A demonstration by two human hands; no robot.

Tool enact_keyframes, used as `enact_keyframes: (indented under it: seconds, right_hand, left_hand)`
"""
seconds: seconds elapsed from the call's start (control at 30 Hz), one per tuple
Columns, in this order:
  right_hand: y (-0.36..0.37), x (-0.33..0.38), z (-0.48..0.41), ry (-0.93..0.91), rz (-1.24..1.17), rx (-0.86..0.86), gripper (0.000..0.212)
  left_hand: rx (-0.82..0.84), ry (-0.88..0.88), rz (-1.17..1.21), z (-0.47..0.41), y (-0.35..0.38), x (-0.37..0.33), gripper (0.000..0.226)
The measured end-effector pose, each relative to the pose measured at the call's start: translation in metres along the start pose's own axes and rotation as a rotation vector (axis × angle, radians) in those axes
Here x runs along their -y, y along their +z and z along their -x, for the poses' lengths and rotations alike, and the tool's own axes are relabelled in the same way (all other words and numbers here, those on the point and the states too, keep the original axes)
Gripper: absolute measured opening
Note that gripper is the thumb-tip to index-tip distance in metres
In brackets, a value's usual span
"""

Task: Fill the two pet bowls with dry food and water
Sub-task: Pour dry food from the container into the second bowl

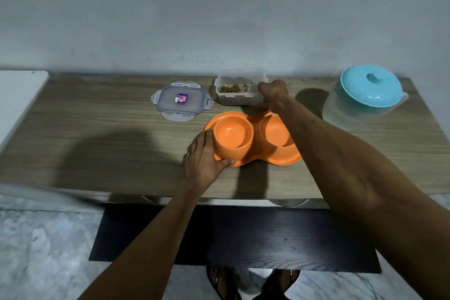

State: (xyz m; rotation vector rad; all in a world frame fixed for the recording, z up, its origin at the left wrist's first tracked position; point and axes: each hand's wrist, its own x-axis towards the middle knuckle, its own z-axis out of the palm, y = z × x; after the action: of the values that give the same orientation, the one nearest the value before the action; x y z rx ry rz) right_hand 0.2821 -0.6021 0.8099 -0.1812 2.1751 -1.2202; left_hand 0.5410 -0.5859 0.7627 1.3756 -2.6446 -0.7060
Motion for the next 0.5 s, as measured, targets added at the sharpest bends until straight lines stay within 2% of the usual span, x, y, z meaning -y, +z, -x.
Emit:
enact_keyframes:
  seconds: [0.2,0.3,0.4,0.5]
  right_hand:
    - [-0.032,-0.001,0.024,-0.105,-0.074,0.050,0.023]
    - [-0.050,-0.001,0.057,-0.216,-0.079,0.070,0.017]
    - [-0.063,-0.005,0.090,-0.345,-0.025,0.078,0.025]
    - [-0.070,-0.013,0.111,-0.465,0.080,0.048,0.023]
  left_hand:
    - [0.039,-0.022,0.016,0.006,-0.007,-0.004,0.114]
    - [0.059,-0.027,0.021,0.006,-0.012,-0.007,0.114]
    - [0.064,-0.030,0.032,0.007,-0.016,-0.010,0.113]
    - [0.074,-0.042,0.047,0.007,-0.018,-0.011,0.114]
